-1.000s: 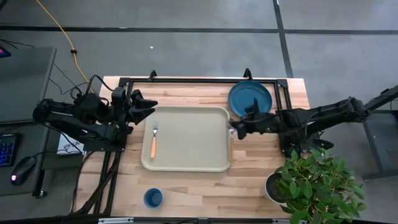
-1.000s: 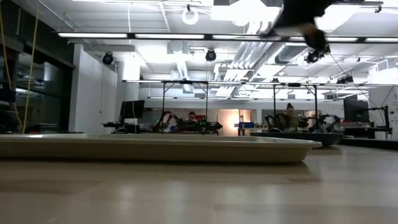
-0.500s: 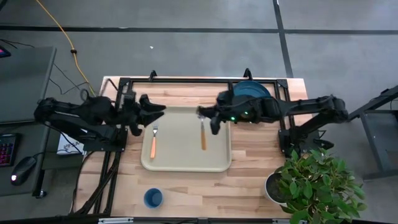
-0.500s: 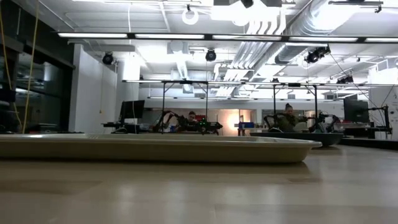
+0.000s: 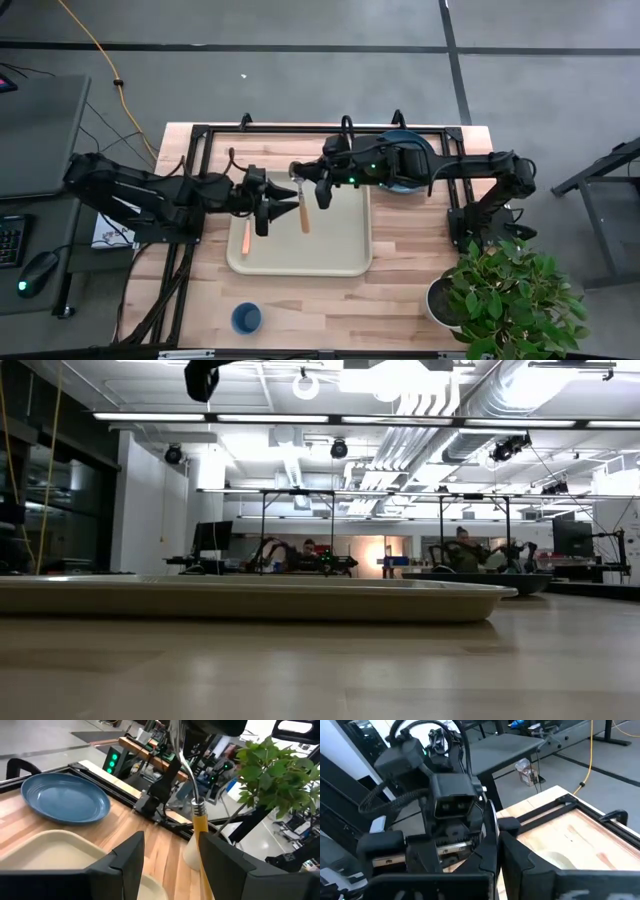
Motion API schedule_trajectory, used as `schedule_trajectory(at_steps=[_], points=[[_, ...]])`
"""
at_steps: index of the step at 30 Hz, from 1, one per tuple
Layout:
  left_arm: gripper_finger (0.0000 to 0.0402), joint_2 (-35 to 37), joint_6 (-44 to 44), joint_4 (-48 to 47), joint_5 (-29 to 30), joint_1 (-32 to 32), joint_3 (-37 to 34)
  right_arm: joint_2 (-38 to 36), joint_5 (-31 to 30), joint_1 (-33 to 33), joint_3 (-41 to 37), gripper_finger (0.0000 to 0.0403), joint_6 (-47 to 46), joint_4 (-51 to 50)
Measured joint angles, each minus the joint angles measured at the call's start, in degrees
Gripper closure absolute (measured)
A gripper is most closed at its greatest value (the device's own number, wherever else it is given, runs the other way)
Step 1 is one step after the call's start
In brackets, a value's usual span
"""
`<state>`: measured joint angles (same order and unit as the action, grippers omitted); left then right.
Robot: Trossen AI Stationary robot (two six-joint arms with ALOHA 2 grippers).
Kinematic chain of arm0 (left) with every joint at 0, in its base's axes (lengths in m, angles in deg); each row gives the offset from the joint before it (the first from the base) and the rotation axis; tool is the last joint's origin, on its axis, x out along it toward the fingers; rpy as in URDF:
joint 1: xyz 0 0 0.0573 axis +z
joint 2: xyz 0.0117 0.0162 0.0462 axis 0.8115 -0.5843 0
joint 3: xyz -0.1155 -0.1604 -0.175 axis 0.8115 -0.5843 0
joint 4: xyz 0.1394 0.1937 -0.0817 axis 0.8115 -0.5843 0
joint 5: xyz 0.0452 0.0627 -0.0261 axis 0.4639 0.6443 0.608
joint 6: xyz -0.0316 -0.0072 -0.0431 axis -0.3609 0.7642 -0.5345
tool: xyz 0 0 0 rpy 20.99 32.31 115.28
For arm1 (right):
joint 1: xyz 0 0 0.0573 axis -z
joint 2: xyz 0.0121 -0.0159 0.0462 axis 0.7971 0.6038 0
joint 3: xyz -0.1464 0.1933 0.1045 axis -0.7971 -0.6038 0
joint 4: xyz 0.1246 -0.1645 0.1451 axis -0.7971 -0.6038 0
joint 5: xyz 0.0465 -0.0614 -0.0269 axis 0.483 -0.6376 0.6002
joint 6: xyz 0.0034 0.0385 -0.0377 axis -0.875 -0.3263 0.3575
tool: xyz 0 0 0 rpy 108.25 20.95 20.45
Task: Pick and place plate/cup/fork/spoon on tray
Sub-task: Put the yellow spoon to the right of the orange fork on the gray serving tray
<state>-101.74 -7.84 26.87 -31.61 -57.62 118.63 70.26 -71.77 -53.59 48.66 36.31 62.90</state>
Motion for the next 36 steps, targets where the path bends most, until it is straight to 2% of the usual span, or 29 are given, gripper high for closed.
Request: schedule_trajectory(at_steps=[9, 17, 22, 25, 30, 36], points=[[0.0229, -1.3, 1.1, 6.9, 0.0, 0.0, 0.0, 0.0, -5.6, 1.0, 0.0, 0.0403, 1.4, 1.5], [0.0229, -1.4, 4.5, 7.6, 1.7, 0.0, 0.0, 0.0, -2.2, 1.2, 0.0, 0.0403, 1.5, 8.4], [0.0234, -1.4, 4.7, 7.8, 2.0, 0.0, 0.0, 0.0, -2.6, 1.4, 0.0, 0.0403, 2.1, 8.1], [0.0267, -1.4, 4.7, 7.8, 1.3, 0.0, 0.0, 0.0, -2.6, 1.5, 0.0, 0.0403, 2.1, 8.6], [0.0379, -1.4, 4.0, 7.8, -0.6, 0.7, 0.0, 0.0, -2.3, 1.5, 0.0, 0.0403, 3.0, 9.3], [0.0394, -1.1, 3.6, 7.3, -1.5, 2.5, 0.0, -0.1, -2.7, 1.5, 0.1, 0.0402, 3.0, 9.4]])
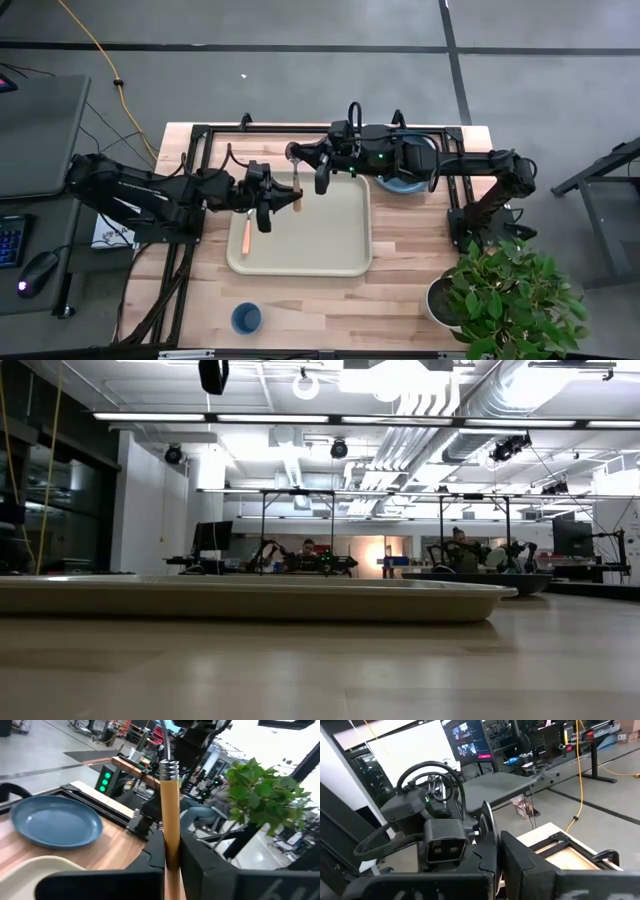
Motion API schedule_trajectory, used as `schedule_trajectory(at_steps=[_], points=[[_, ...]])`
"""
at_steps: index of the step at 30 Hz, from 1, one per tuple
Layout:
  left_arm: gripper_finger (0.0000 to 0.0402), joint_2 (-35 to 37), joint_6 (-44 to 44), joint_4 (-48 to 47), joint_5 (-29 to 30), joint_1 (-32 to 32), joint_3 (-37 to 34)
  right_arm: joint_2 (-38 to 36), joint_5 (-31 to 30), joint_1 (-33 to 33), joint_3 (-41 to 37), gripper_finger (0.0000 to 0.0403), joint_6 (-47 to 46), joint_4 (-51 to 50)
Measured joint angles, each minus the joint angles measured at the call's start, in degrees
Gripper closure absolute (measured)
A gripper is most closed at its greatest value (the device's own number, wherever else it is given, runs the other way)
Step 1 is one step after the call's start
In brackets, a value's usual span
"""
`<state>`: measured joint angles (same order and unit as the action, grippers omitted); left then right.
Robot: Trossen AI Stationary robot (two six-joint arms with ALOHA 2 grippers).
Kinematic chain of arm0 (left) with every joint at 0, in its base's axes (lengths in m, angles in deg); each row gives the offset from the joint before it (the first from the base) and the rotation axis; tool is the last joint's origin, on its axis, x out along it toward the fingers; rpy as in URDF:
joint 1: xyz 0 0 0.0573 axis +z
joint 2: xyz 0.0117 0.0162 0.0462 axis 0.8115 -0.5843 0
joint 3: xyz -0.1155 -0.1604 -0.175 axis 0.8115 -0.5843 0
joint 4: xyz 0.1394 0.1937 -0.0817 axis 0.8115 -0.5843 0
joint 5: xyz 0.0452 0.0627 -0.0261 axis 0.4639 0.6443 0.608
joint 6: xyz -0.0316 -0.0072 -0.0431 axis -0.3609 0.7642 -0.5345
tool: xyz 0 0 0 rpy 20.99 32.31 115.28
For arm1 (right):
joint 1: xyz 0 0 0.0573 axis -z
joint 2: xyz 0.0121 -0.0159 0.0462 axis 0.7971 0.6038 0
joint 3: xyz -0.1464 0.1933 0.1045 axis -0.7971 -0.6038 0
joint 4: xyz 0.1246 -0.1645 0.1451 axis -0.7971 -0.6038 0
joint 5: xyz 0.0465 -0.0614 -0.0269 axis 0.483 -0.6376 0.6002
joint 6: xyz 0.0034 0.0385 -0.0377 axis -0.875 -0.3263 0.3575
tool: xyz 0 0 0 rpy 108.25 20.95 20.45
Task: Pick and place plate/cup/fork/spoon on tray
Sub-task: Put the yellow spoon to the right of the orange fork on the gray serving tray
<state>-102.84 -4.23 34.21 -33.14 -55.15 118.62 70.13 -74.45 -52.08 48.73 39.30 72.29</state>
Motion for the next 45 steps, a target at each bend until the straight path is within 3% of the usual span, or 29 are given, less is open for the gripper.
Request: schedule_trajectory(at_steps=[5, 13, 17, 21, 26, 33, 36, 45], points=[[0.0398, 4.7, 2.4, -7.0, -0.1, 2.3, 0.0, -1.7, 0.0, 0.8, 0.0, 0.0370, -2.1, -2.8], [0.0400, 17.2, 5.5, -19.4, 4.7, 5.2, 0.0, -7.3, -1.4, 1.6, 0.0, 0.0258, -1.5, -19.7], [0.0401, 22.9, 6.5, -22.3, 8.2, 5.5, 0.0, -10.0, -4.0, 1.3, 0.0, 0.0223, -1.8, -31.2], [0.0401, 26.8, 6.5, -23.8, 8.9, 5.5, -0.4, -13.1, -11.0, -0.9, -3.5, 0.0210, -3.5, -36.9], [0.0401, 29.4, 5.7, -23.1, 9.1, 5.5, -3.2, -20.0, -13.2, -2.8, -15.4, 0.0208, -9.9, -34.0], [0.0401, 29.8, 3.1, -16.5, 8.4, 5.5, -9.1, -27.7, -7.3, -3.6, -29.6, 0.0208, -12.1, -10.1], [0.0401, 29.8, 2.1, -15.8, 8.4, 5.5, -9.5, -28.6, -7.9, -3.4, -31.6, 0.0208, -11.6, -5.6], [0.0401, 29.9, 1.9, -15.3, 8.4, 5.5, -9.5, -28.6, -8.0, -3.4, -31.8, 0.0208, -10.6, -5.0]])
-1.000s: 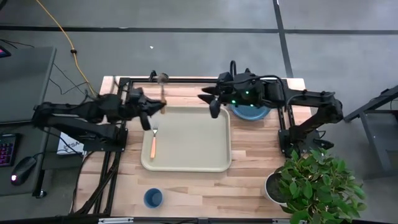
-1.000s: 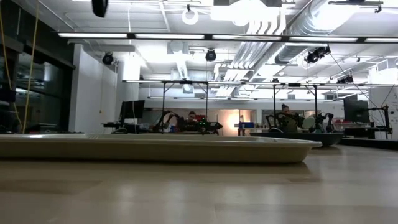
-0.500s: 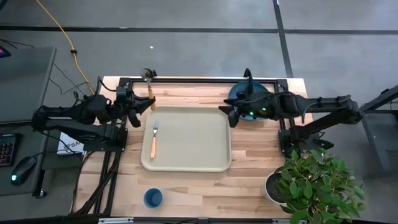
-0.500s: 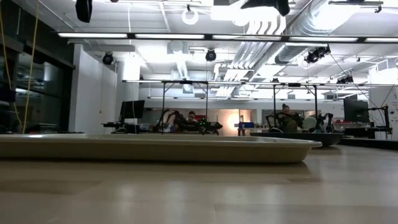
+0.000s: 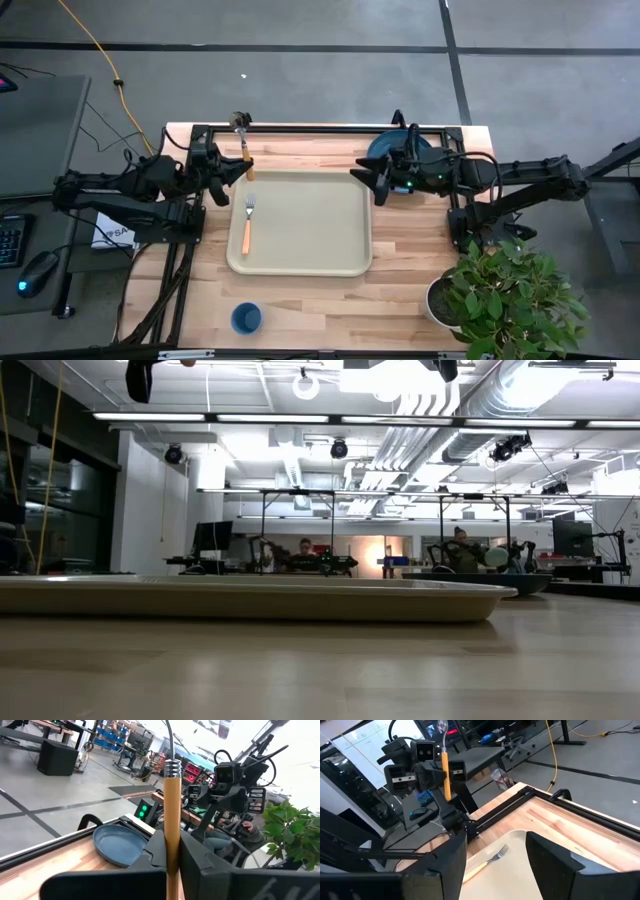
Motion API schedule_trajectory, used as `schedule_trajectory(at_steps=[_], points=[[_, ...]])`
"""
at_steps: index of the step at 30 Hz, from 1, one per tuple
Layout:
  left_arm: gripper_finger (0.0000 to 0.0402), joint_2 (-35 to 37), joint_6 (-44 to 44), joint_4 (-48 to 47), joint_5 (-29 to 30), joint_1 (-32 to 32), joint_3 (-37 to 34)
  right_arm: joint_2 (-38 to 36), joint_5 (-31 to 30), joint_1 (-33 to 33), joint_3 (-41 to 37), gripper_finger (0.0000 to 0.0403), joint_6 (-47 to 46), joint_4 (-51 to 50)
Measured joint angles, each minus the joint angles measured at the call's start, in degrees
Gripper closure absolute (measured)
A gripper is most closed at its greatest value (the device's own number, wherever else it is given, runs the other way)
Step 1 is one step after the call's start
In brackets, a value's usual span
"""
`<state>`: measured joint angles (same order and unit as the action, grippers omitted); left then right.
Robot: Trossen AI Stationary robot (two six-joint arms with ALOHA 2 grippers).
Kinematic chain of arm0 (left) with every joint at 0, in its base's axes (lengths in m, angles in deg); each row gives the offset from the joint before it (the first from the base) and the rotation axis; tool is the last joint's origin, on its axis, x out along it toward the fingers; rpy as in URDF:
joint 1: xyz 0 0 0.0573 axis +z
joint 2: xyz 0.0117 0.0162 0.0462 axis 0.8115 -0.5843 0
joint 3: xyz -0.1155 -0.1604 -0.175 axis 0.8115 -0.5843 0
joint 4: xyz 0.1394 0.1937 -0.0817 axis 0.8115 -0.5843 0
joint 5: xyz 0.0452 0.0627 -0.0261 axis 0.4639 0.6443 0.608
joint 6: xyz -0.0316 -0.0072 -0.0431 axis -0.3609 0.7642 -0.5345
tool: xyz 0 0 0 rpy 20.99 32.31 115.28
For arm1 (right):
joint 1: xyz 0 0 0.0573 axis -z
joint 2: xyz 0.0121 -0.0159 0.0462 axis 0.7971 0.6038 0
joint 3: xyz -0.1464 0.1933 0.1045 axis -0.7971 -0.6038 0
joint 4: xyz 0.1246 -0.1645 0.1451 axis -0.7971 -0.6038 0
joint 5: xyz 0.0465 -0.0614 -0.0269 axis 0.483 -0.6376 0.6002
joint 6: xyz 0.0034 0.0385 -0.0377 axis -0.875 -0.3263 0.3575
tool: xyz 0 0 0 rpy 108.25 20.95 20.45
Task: Pick and place plate/cup/fork/spoon on tray
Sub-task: Put the yellow spoon to the right of the orange fork on the gray serving tray
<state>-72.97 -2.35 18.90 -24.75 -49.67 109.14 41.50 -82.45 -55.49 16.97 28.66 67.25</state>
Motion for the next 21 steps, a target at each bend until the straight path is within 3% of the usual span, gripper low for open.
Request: schedule_trajectory(at_steps=[11, 16, 21], points=[[0.0401, -0.5, -5.5, -3.1, -0.4, -0.4, 0.0, 0.0, 0.0, 0.0, 0.0, 0.0208, 0.0, -0.2], [0.0401, -2.8, -14.8, -12.5, -0.9, -2.7, -0.3, 0.0, -1.1, 0.0, 0.0, 0.0208, 0.0, -0.3], [0.0401, -4.3, -28.0, -11.3, -0.6, -8.1, -7.0, 0.0, -2.4, 0.0, 0.0, 0.0208, 0.0, -1.3]])
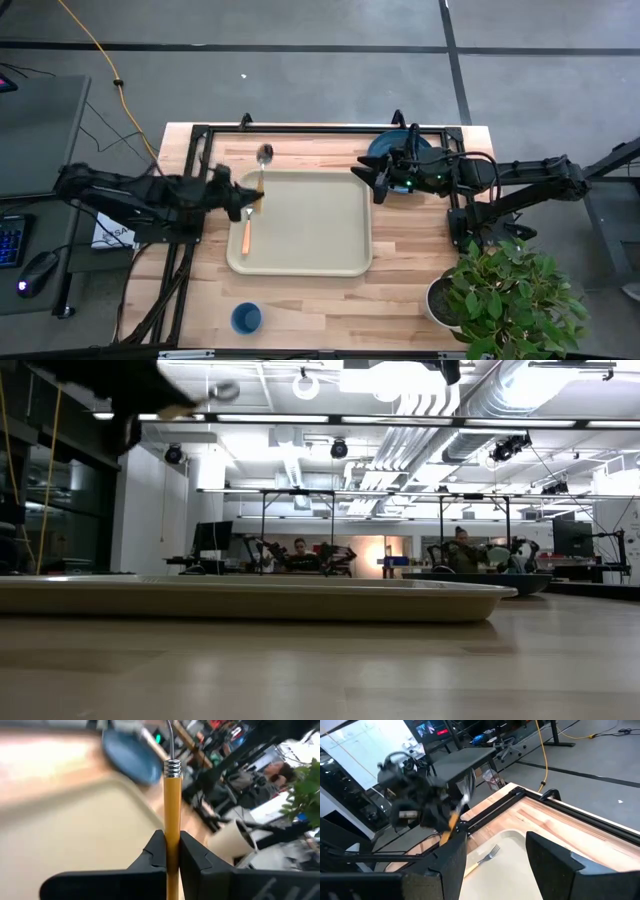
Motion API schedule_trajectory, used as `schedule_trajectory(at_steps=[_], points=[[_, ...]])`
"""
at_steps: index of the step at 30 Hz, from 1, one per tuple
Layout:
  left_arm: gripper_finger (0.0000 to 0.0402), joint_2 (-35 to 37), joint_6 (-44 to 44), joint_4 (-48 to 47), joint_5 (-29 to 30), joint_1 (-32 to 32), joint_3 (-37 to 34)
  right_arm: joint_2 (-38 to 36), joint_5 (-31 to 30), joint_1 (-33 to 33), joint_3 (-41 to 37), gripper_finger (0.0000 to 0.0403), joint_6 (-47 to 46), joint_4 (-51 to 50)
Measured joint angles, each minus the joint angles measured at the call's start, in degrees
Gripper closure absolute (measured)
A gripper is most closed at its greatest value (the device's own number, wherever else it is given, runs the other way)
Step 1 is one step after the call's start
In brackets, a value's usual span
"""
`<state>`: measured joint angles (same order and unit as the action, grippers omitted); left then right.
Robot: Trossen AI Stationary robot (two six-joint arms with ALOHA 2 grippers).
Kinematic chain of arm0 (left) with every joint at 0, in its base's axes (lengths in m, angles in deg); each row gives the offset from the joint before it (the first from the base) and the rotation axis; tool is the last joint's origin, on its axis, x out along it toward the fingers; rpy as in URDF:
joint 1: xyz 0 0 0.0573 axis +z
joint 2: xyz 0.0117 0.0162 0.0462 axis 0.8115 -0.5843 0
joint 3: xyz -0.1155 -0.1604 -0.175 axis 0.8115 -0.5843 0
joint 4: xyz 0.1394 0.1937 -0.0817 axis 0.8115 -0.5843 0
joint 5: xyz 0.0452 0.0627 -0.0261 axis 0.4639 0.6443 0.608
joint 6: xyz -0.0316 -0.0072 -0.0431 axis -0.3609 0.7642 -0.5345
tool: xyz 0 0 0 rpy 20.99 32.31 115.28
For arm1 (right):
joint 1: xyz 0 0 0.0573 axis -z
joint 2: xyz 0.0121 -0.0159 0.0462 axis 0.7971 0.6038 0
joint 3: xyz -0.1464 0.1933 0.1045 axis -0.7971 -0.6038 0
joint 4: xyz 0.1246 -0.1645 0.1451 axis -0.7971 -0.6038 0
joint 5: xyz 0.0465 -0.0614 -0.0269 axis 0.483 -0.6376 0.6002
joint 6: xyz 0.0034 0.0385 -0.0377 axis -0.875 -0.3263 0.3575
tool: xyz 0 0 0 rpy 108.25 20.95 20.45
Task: Pick and place plate/cup/fork/spoon on tray
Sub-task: Put the yellow spoon to the right of the orange fork on the gray serving tray
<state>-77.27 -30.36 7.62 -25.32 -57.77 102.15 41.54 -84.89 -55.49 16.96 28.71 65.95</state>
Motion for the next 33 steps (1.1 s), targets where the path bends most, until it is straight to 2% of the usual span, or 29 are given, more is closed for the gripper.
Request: schedule_trajectory(at_steps=[9, 15, 19, 25, 33], points=[[0.0401, -0.5, -28.9, 6.5, 10.8, -12.8, -13.8, 0.0, -1.2, 0.0, 0.0, 0.0208, 0.0, -2.1], [0.0401, -4.0, -45.8, 6.2, 15.8, -20.0, -16.9, 0.0, -2.8, 0.0, 0.0, 0.0208, 0.0, -2.4], [0.0401, -9.1, -53.6, 6.1, 16.6, -22.9, -16.9, 0.0, -2.8, 0.0, 0.0, 0.0208, 0.0, -2.4], [0.0401, -17.7, -63.1, 6.1, 15.7, -25.8, -16.9, 0.0, -2.9, 0.0, 0.0, 0.0208, 0.0, -2.4], [0.0401, -23.4, -62.6, 9.2, 14.5, -26.3, -16.9, 0.0, -3.0, 0.0, 0.0, 0.0208, 0.0, -2.4]])
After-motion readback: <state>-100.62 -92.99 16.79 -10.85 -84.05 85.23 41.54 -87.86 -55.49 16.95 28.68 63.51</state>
